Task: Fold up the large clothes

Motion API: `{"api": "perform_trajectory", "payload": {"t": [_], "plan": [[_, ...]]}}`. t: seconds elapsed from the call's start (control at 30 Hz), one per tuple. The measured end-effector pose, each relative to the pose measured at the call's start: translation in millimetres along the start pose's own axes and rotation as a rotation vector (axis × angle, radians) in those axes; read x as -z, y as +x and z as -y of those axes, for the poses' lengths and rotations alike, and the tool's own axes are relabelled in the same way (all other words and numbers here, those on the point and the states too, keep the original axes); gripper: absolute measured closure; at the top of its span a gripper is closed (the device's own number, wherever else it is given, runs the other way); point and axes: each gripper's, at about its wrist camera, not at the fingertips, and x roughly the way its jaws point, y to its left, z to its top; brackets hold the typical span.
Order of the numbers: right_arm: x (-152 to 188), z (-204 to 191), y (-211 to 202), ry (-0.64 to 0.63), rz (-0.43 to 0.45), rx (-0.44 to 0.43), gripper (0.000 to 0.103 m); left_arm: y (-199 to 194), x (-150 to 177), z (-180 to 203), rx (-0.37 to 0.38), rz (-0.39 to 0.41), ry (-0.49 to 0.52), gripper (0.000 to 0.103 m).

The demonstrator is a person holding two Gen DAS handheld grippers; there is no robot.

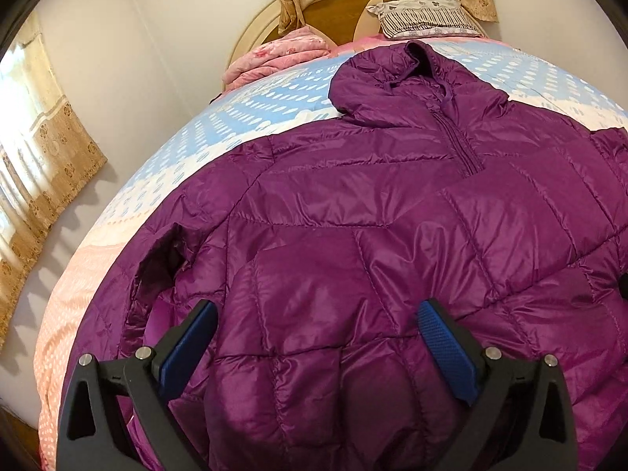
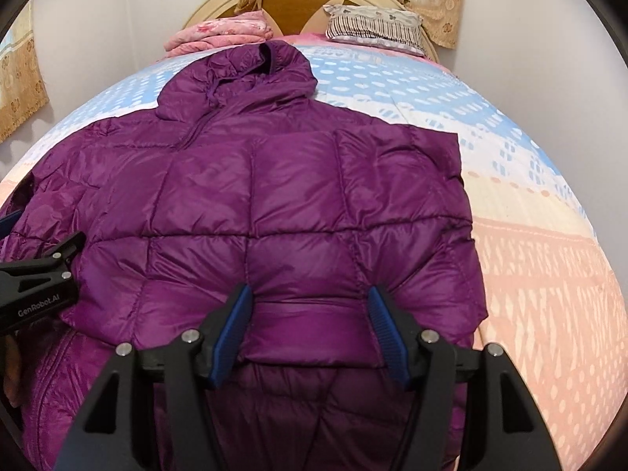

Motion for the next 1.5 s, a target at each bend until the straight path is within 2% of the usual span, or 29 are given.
{"api": "perform_trajectory", "payload": {"t": [0.23,0.33,0.37,0.47,0.53,0.6,0.7,0.77,0.9,1.0,1.1,1.17,1.2,1.23,1.27,1.3,1.33,1.4,1.5], "plan": [[-0.2,-2.0,2.2,-0.006,-0.004,0.01,0.036,-0.5,-1.0,0.2,-0.004,-0.002,0.007,0.001],[-2.1,-1.1,3.2,-0.004,-0.018,0.009,0.033,-7.3,-5.7,-11.2,0.005,-0.017,0.007,0.001],[-3.8,0.8,2.1,-0.001,-0.025,-0.003,0.03,-16.2,-7.1,-22.3,-0.018,-0.007,-0.006,0.001],[0.1,7.6,-20.8,-0.007,-0.009,-0.013,0.024,-50.8,-5.9,-64.0,-0.002,0.055,-0.056,0.001],[9.4,10.9,-42.2,0.0,0.015,-0.032,0.019,-70.8,2.4,-96.6,-0.039,0.099,-0.061,0.001],[21.8,11.0,-59.5,-0.009,0.009,-0.031,0.018,-81.4,17.1,-131.4,-0.075,0.106,-0.078,0.001],[44.8,7.5,-85.6,-0.015,0.01,-0.041,0.017,-83.0,57.7,-189.1,-0.157,0.067,-0.128,0.001],[58.5,3.9,-99.5,-0.023,0.027,-0.031,0.016,-75.4,94.5,-230.4,-0.235,0.008,-0.168,0.001],[78.4,-6.4,-112.9,-0.032,0.041,0.009,0.011,-63.0,157.8,-294.7,-0.312,-0.119,-0.28,0.001],[84.6,-16.5,-109.9,-0.026,0.03,0.025,0.011,-55.8,194.7,-324.8,-0.296,-0.196,-0.361,0.001],[89.5,-27.2,-109.5,-0.022,0.029,0.02,0.011,-56.0,213.8,-337.8,-0.216,-0.193,-0.449,0.001],[94.0,-35.1,-111.9,-0.038,0.032,0.025,0.011,-54.9,213.8,-337.7,-0.161,-0.188,-0.468,0.001],[96.2,-38.5,-113.5,-0.045,0.032,0.031,0.011,-53.6,211.4,-335.2,-0.123,-0.181,-0.475,0.01],[96.9,-42.0,-113.2,-0.06,0.034,0.038,0.011,-51.8,209.4,-331.3,-0.095,-0.174,-0.476,0.034],[98.2,-44.2,-114.5,-0.066,0.035,0.041,0.011,-51.9,205.7,-328.0,-0.051,-0.17,-0.473,0.043],[98.5,-44.7,-113.9,-0.071,0.036,0.046,0.011,-54.8,200.9,-323.1,-0.053,-0.168,-0.458,0.06],[98.7,-44.0,-113.5,-0.068,0.034,0.048,0.011,-56.7,197.0,-319.9,-0.061,-0.166,-0.434,0.083],[99.5,-40.2,-113.5,-0.053,0.035,0.042,0.011,-64.4,189.0,-319.6,-0.07,-0.152,-0.423,0.094],[100.6,-34.9,-112.5,-0.042,0.034,0.047,0.011,-81.2,178.2,-328.2,-0.106,-0.102,-0.415,0.098]]}}
